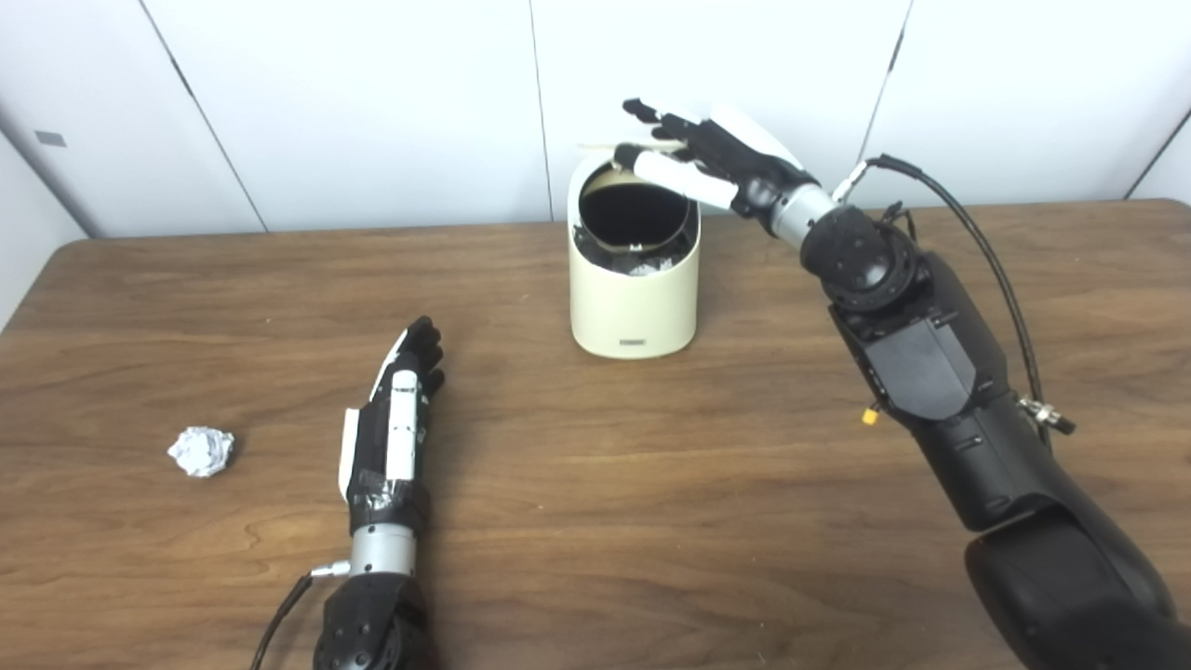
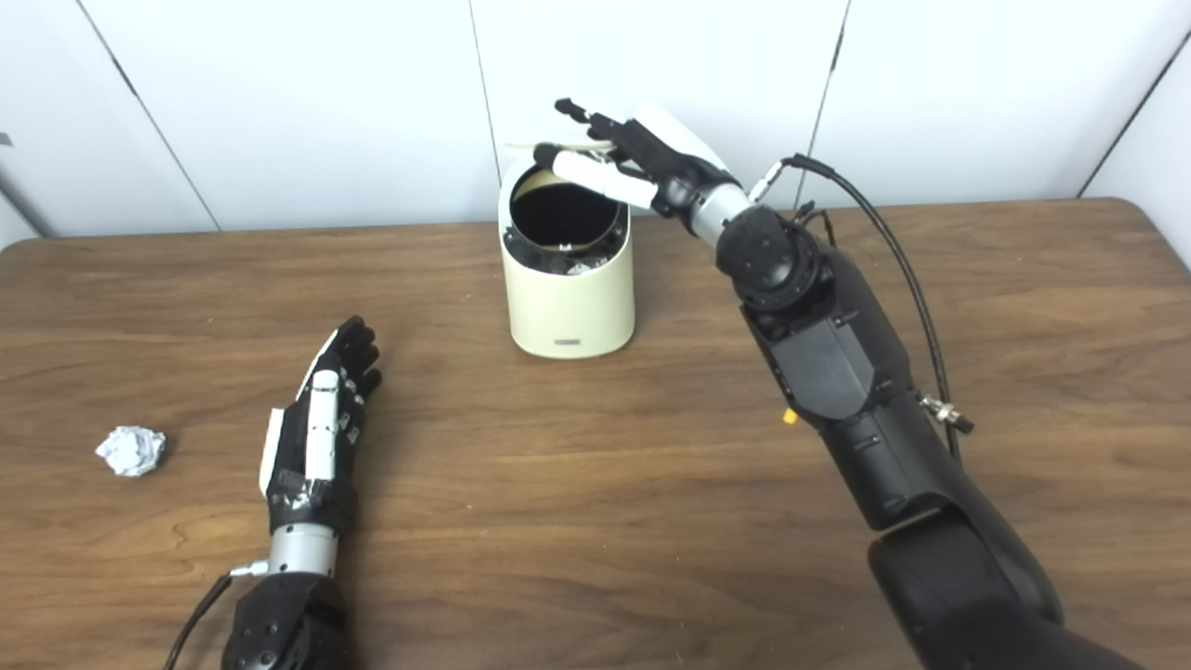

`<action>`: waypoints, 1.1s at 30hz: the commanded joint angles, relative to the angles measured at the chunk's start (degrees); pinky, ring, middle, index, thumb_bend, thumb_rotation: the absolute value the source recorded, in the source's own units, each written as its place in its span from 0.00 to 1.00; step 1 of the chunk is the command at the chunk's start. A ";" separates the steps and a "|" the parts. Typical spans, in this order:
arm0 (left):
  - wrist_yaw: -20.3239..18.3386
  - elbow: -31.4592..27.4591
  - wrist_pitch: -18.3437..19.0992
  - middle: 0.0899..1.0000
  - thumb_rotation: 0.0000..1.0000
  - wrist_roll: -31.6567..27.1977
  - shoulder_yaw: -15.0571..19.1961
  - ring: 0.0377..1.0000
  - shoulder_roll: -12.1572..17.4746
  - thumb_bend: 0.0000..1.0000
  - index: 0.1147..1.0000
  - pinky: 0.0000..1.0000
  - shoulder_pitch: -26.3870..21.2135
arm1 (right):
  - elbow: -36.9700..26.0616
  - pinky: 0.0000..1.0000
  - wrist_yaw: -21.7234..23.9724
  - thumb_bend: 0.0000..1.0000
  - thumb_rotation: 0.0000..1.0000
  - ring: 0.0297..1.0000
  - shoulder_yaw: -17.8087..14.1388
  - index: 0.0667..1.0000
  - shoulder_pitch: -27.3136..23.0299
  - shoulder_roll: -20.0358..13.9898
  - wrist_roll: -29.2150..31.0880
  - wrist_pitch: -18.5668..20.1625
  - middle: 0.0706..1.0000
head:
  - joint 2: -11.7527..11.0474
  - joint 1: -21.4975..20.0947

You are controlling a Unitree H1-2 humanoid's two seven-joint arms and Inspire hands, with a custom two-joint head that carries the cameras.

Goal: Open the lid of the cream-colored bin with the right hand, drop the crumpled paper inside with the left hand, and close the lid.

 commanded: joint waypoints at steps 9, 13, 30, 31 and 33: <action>0.51 0.64 -0.02 0.92 0.92 1.13 -0.21 0.93 0.08 0.30 0.90 0.94 -0.44 | -7.36 1.00 4.59 0.48 1.00 1.00 -11.74 0.94 -0.29 3.99 11.77 7.90 0.99 | -0.26 -0.17; 0.10 0.67 0.01 0.93 0.89 0.65 -0.14 0.93 0.28 0.30 0.91 0.95 -0.40 | -9.83 1.00 6.14 0.48 1.00 1.00 -15.30 0.95 1.65 4.08 11.40 7.90 1.00 | -0.26 -0.30; 0.49 0.26 1.04 0.91 0.88 0.96 0.30 0.92 0.65 0.33 0.90 0.93 -0.54 | -19.48 1.00 5.37 0.58 1.00 0.98 -25.67 0.92 10.93 5.02 14.25 7.90 0.97 | 0.00 -0.92; 0.50 0.22 1.12 0.91 0.87 0.95 0.34 0.92 0.68 0.33 0.90 0.93 -0.53 | -19.83 1.00 5.05 0.58 1.00 0.98 -25.80 0.92 11.42 5.06 14.80 7.90 0.97 | 0.11 -0.97; 0.55 -0.06 1.49 0.91 0.87 0.79 0.49 0.92 0.67 0.34 0.90 0.93 -0.53 | -20.49 1.00 4.46 0.57 1.00 0.99 -25.71 0.92 12.40 4.85 15.75 7.89 0.97 | 0.24 -1.16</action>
